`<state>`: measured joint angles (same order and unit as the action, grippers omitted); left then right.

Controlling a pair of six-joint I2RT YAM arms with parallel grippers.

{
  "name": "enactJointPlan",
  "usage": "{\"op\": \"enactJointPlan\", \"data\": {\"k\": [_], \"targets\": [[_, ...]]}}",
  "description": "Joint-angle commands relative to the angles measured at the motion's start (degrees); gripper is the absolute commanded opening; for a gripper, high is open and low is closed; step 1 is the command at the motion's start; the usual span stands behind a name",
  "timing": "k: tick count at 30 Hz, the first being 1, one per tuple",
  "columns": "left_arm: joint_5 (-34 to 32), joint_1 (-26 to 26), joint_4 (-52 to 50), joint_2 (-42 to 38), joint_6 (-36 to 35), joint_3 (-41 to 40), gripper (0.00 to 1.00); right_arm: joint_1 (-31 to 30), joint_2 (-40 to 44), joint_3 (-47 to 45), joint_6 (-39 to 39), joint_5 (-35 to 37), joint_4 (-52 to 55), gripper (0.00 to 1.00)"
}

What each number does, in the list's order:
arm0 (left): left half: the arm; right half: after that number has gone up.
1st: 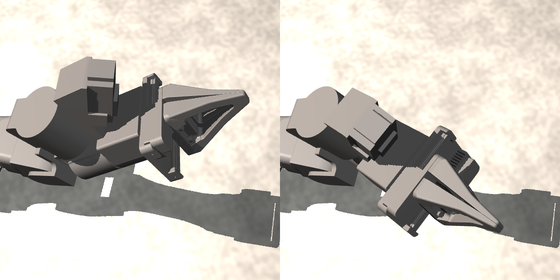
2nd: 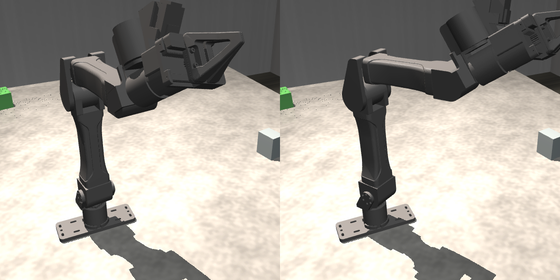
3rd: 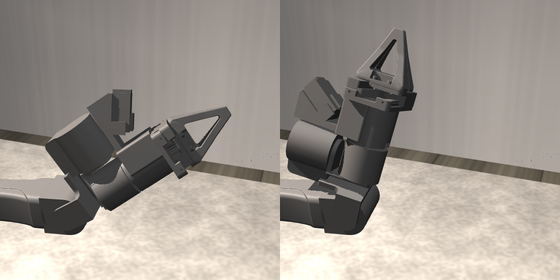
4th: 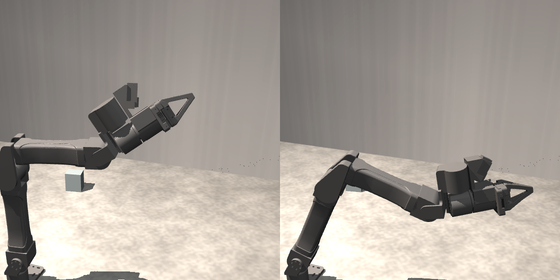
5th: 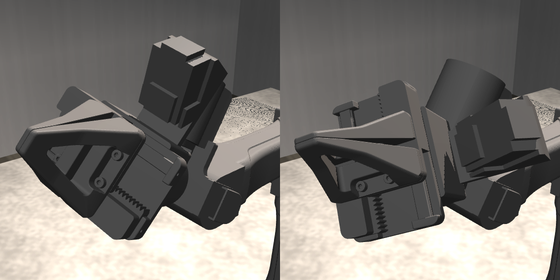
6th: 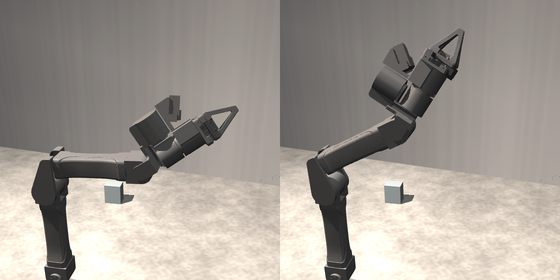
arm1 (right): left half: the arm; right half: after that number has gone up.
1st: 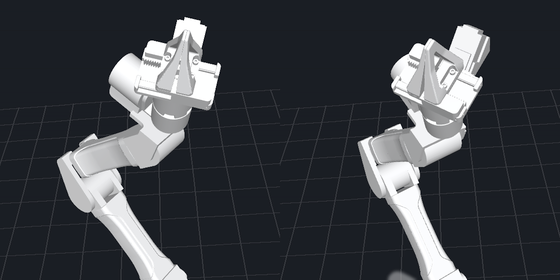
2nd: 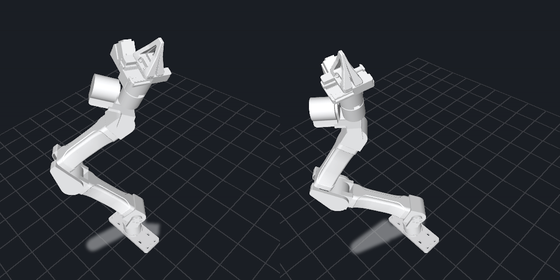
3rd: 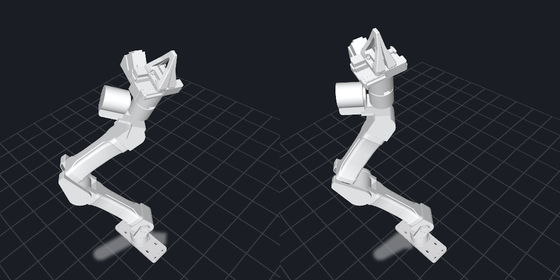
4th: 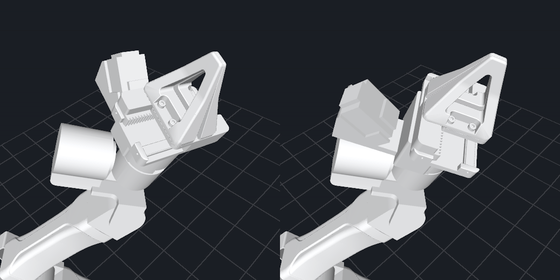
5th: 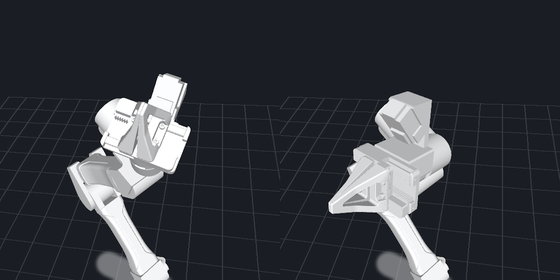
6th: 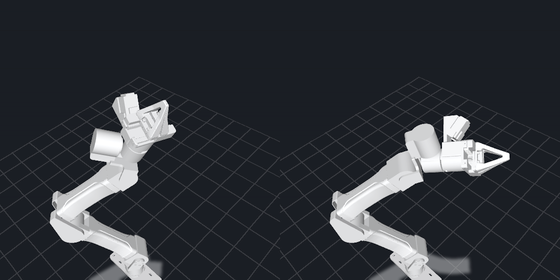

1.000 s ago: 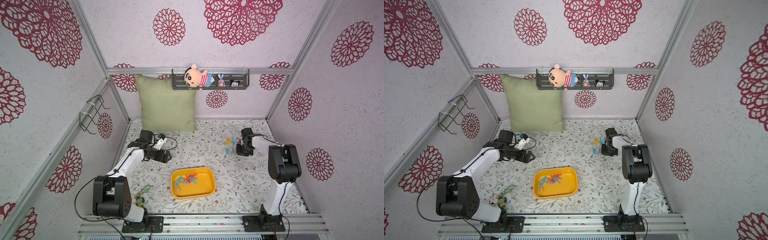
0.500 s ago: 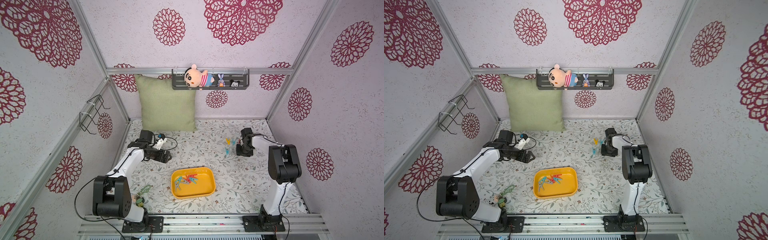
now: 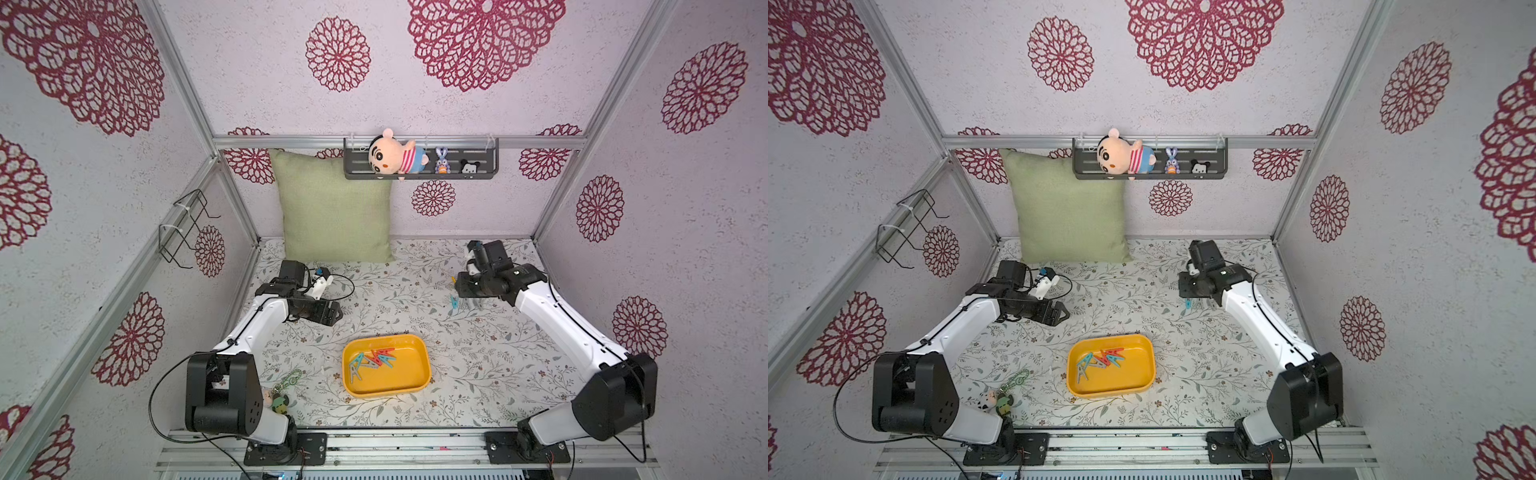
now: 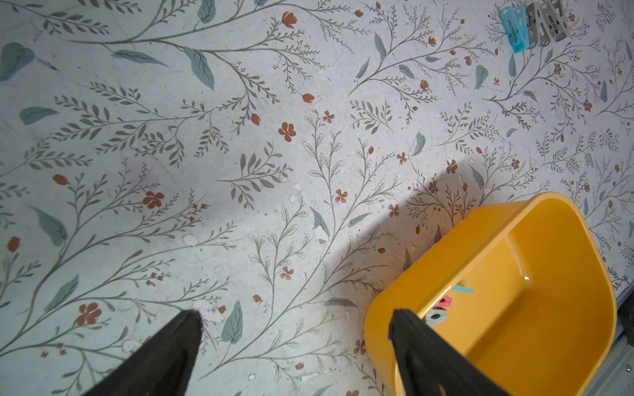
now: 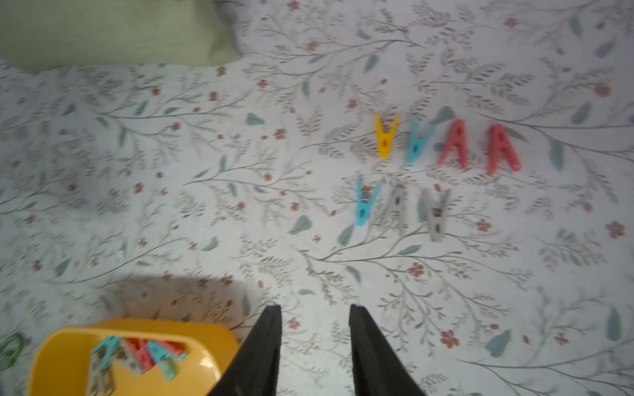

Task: Take the clothespins out of the storage box
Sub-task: Pick up the clothespin from the storage box.

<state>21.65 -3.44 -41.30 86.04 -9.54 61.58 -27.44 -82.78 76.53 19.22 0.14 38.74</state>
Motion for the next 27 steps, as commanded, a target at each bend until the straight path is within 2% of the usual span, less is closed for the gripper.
{"op": "enactJointPlan", "data": {"k": [1,5,10,18,27], "targets": [[-0.6,0.5,0.9,-0.4,0.4,-0.4,0.94,-8.2,1.0,-2.3,4.2,-1.7,0.2,0.35],[-1.1,0.8,1.2,-0.4,0.6,-0.4,0.94,-19.0,-2.7,-2.6,4.9,-0.6,-1.3,0.33],[-1.6,0.8,1.2,-0.1,0.6,-0.4,0.94,-27.2,-9.6,-1.0,3.5,0.9,-0.7,0.33],[-1.3,0.8,1.2,-0.3,0.8,-0.4,0.94,-32.8,-19.8,0.9,3.5,1.8,0.7,0.32],[-1.3,0.8,1.2,-0.3,0.8,-0.4,0.94,-34.4,-24.1,0.1,5.3,0.8,-2.5,0.31]]}}
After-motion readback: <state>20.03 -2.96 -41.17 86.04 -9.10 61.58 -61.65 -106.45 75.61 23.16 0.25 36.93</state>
